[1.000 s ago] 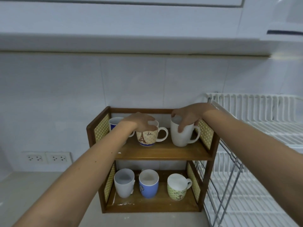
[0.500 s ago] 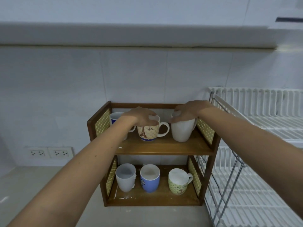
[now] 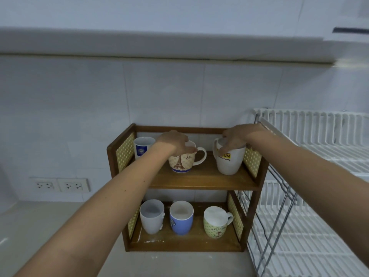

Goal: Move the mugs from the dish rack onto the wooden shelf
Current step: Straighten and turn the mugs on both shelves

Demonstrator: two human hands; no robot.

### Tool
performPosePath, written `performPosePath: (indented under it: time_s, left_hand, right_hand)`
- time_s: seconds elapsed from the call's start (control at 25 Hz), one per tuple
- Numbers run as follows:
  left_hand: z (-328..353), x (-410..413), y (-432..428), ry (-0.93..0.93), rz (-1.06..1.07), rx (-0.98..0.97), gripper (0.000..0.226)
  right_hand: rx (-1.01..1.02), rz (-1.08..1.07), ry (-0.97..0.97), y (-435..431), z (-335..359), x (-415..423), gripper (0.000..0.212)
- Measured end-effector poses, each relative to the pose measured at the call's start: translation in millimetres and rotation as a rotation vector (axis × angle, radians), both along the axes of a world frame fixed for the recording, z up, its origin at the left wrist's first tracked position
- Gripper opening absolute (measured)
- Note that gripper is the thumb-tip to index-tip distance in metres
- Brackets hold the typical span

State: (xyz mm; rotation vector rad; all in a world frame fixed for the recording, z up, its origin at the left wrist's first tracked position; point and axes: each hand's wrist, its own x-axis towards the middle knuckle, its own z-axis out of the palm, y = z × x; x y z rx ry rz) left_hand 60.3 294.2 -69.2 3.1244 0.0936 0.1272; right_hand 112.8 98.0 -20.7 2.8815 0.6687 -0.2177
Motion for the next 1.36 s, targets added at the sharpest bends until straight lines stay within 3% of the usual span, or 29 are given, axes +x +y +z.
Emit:
performPosePath:
  time_s: [0.16, 0.4, 0.64, 0.8, 0.92, 1.08, 1.24, 1.36]
  left_hand:
    - [4.1, -4.0, -2.8, -0.010, 0.065, 0.055, 0.078]
    - [26.7, -6.4, -21.9, -0.052, 0.219, 0.152, 0.075]
    - [29.8, 3.0, 5.6, 0.338, -0.197, -0.075, 0.093]
    - [3.8, 10.8, 7.2, 0.196, -0.236, -0.119, 0.093]
    - [5.4, 12.3, 9.5, 0.095, -0.097, -0.030, 0.098]
    - [-1.2, 10.6, 9.2, 0.087, -0.015, -0.039, 0.099]
    - [11.2, 0.3, 31.3, 0.080, -0.028, -0.182, 0.098]
    - [28.5, -17.6, 67.3, 0.205, 0.041, -0.074, 0.091]
  right_hand:
    - [0.045, 0.005, 0.168, -3.2, 2.6, 2.8, 0.090]
    - [0.008, 0.062, 0.161, -6.1, 3.8, 7.6, 0.093]
    - [0.020, 0.072, 0.176, -9.1, 2.0, 11.3, 0.091]
    - [0.044, 0.071, 0.205, -10.9, 1.5, 13.6, 0.090]
    - [0.055, 0.080, 0.192, -13.1, 1.8, 13.3, 0.091]
    - [0.047, 0.111, 0.169, -14.4, 0.0, 11.1, 0.093]
    - [0.055, 0.112, 0.164, -14.7, -0.9, 9.1, 0.093]
    - [0.136, 0.123, 0.188, -5.2, 1.1, 3.3, 0.086]
